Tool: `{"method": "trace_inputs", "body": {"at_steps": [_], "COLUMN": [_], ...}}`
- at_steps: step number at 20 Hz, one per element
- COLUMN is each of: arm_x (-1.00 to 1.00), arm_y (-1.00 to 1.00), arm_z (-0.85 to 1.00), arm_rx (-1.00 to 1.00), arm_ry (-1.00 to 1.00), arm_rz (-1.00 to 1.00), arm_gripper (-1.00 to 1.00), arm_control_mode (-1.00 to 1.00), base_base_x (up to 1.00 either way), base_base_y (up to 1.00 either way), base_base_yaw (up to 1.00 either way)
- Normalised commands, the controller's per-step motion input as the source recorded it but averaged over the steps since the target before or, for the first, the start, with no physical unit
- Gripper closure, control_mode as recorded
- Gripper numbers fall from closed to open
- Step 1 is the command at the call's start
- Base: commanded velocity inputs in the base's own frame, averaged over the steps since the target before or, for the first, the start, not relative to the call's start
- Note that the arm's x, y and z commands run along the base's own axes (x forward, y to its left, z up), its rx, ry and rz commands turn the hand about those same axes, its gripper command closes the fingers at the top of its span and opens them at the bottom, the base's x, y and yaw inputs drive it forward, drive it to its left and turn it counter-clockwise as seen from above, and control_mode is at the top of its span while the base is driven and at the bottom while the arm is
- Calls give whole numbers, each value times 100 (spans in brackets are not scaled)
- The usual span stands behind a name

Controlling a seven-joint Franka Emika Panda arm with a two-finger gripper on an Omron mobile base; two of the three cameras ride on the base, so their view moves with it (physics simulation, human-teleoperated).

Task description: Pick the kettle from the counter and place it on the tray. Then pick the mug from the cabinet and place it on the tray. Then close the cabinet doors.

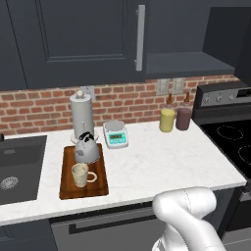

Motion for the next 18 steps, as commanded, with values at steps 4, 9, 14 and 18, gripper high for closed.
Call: {"method": "trace_inputs", "body": {"at_steps": [4, 9, 14, 18], "arm_x": [-38, -28, 0, 0], "arm_y": [-60, -62, -63, -55], "arm_z": [16, 11, 8, 8], "arm_rx": [0, 0, 0, 0], "arm_ry": [-11, -7, 0, 0], "arm_rz": [-18, -16, -16, -15], "arm_gripper": [-100, -100, -100, -100], "arm_control_mode": [-100, -100, -100, -100], "base_base_x": [0, 0, 0, 0], "base_base_y": [0, 0, 0, 0], "base_base_yaw": [0, 0, 0, 0]}}
